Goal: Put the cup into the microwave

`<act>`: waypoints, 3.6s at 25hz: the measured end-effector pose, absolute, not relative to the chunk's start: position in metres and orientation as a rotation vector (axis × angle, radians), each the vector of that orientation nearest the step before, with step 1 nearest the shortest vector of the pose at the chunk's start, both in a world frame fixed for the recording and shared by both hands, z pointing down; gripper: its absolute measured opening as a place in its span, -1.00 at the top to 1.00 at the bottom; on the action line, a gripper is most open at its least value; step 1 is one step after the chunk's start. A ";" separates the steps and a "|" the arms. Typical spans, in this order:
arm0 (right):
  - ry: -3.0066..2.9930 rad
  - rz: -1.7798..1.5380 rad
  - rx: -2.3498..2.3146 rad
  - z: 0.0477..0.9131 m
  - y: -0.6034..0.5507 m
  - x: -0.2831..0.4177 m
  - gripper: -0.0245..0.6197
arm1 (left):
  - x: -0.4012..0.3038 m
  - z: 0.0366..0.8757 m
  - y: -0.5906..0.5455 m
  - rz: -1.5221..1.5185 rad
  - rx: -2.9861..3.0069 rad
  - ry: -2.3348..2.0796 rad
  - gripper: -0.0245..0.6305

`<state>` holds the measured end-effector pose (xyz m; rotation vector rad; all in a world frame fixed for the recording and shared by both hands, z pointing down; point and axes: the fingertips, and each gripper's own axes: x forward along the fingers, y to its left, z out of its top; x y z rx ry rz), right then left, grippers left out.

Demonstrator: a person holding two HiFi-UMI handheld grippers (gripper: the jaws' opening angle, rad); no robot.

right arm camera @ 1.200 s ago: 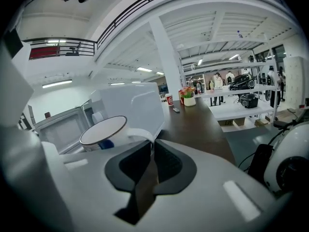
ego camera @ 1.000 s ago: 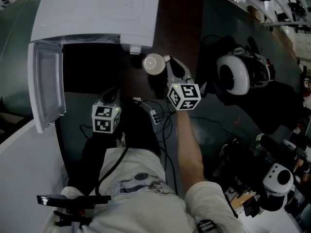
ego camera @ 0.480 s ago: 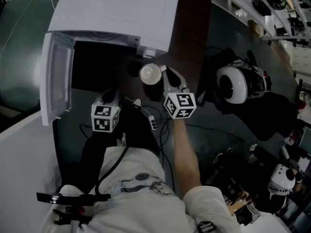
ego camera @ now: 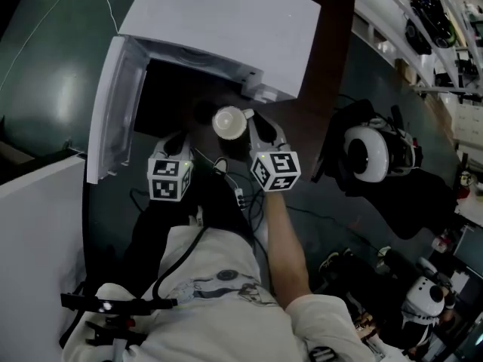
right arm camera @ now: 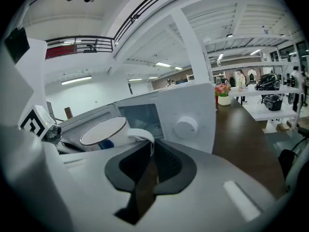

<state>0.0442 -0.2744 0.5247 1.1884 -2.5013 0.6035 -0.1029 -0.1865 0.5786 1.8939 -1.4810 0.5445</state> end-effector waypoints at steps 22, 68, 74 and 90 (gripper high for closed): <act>-2.533 0.620 1.112 0.536 -0.328 -0.078 0.84 | -0.179 0.572 -0.207 0.468 1.826 -1.581 0.93; -2.289 0.683 1.724 0.587 -0.455 -0.069 0.83 | -0.179 0.601 -0.203 0.569 1.819 -1.463 0.93; -2.305 0.698 1.668 0.590 -0.452 -0.072 0.68 | -0.176 0.600 -0.202 0.569 1.822 -1.458 0.93; -2.339 0.617 1.455 0.588 -0.375 -0.084 0.80 | -0.174 0.595 -0.198 0.542 1.887 -1.448 0.93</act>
